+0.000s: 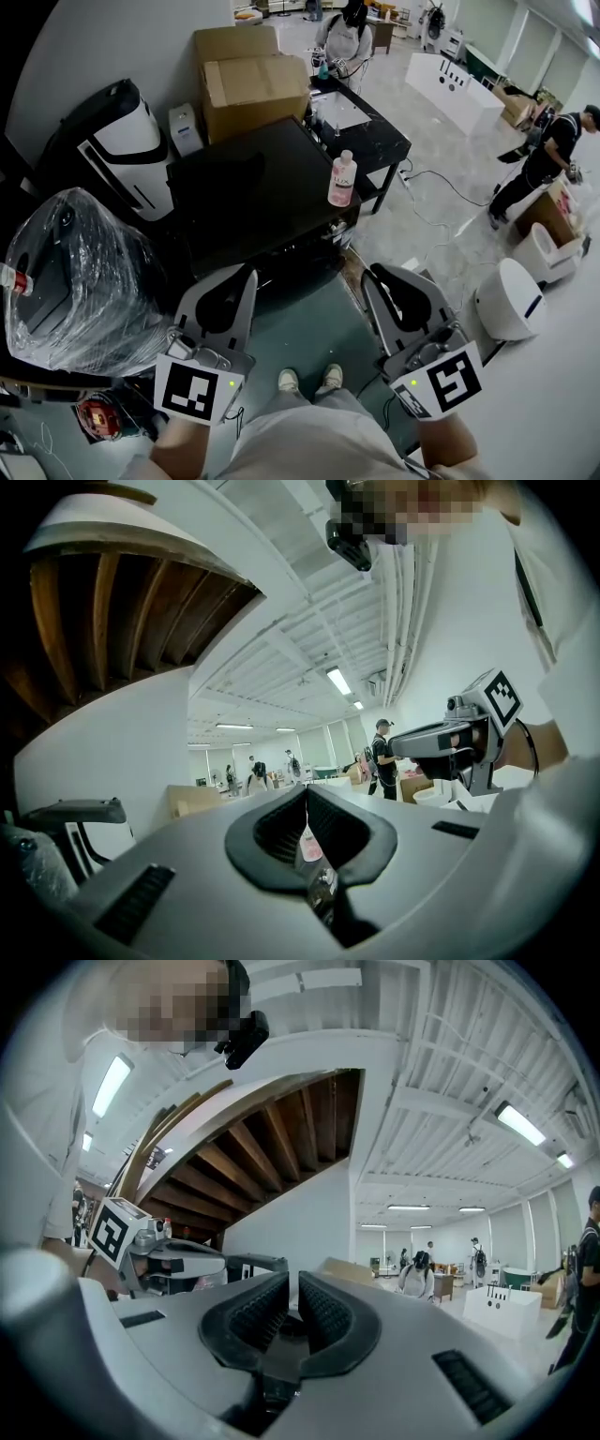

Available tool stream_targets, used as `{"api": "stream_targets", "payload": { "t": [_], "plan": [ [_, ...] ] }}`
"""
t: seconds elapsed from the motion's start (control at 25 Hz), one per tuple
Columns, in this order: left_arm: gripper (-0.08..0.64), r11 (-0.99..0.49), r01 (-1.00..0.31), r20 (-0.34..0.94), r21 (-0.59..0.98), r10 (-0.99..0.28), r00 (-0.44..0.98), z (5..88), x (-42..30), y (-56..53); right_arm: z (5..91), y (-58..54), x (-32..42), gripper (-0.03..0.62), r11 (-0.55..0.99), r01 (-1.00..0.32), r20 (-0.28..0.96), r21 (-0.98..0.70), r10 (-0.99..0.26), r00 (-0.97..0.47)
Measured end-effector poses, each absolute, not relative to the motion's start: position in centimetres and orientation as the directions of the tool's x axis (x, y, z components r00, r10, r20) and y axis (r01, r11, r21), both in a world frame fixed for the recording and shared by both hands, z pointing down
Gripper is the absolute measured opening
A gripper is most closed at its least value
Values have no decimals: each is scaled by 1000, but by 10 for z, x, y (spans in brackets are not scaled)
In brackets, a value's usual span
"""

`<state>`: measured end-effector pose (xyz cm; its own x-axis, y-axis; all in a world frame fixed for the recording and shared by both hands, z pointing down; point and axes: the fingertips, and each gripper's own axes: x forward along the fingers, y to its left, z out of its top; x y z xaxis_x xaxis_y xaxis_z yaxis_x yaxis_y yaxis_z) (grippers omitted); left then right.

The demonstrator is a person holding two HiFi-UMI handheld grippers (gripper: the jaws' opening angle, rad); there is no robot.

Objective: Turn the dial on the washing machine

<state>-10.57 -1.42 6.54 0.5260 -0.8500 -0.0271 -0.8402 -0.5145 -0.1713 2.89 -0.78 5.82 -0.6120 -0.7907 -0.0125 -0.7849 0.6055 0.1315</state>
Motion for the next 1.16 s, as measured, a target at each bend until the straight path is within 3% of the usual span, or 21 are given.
{"api": "stream_targets", "payload": {
  "t": [1.16],
  "plan": [
    [20,-569,-808,37,-153,-821,570,86,-82,-10,72,-13,45,41,624,-776,26,92,-781,-624]
  ]
}}
